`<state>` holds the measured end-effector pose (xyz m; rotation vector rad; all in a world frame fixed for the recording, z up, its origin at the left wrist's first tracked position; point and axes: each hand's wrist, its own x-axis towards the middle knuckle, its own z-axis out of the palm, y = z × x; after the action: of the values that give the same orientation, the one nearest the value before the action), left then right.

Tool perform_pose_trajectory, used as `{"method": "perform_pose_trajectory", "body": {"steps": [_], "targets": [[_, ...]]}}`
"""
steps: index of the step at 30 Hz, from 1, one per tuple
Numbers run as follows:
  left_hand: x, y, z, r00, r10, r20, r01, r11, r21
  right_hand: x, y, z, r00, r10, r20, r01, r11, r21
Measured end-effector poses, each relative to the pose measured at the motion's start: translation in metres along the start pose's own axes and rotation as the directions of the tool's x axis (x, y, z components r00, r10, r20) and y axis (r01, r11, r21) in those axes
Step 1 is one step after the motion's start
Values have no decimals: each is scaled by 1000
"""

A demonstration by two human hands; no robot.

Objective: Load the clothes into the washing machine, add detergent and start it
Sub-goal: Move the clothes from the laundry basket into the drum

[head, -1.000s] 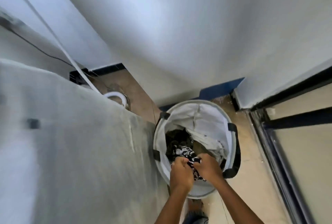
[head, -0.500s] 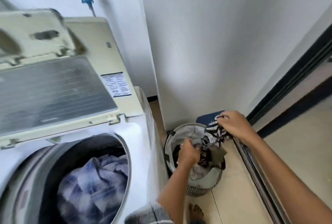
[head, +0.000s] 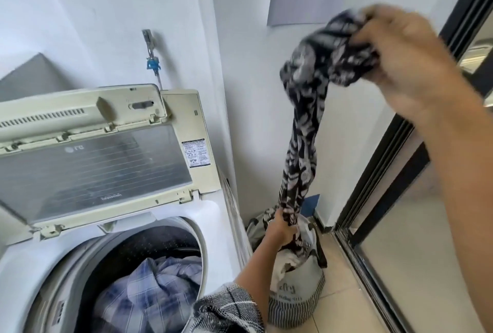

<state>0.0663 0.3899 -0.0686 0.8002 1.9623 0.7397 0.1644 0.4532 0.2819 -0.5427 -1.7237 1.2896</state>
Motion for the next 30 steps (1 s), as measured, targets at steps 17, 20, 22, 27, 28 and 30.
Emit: {"method": "perform_pose_trajectory", "body": {"steps": [17, 20, 22, 27, 28, 30], "targets": [[30, 79, 1, 959, 97, -268, -119, 991, -64, 23, -19, -47, 976, -218, 1, 218, 976, -12], [9, 102, -39, 953, 83, -292, -177, 934, -312, 28, 13, -78, 967, -195, -161, 128, 926, -354], [-17, 121, -72, 952, 99, -291, -236, 842, -485, 26, 48, -96, 986, -65, -153, -37, 813, -582], [-93, 161, -141, 922, 247, -297, -382, 696, -608, -11, 125, -86, 679, 681, 274, -154, 497, -854], [-107, 166, -152, 917, 265, -297, -397, 653, -645, -21, 139, -75, 579, 745, 330, -139, 489, -861], [-137, 175, -170, 907, 296, -299, -417, 540, -731, -42, 162, -45, 472, 780, 410, -141, 526, -839]]}}
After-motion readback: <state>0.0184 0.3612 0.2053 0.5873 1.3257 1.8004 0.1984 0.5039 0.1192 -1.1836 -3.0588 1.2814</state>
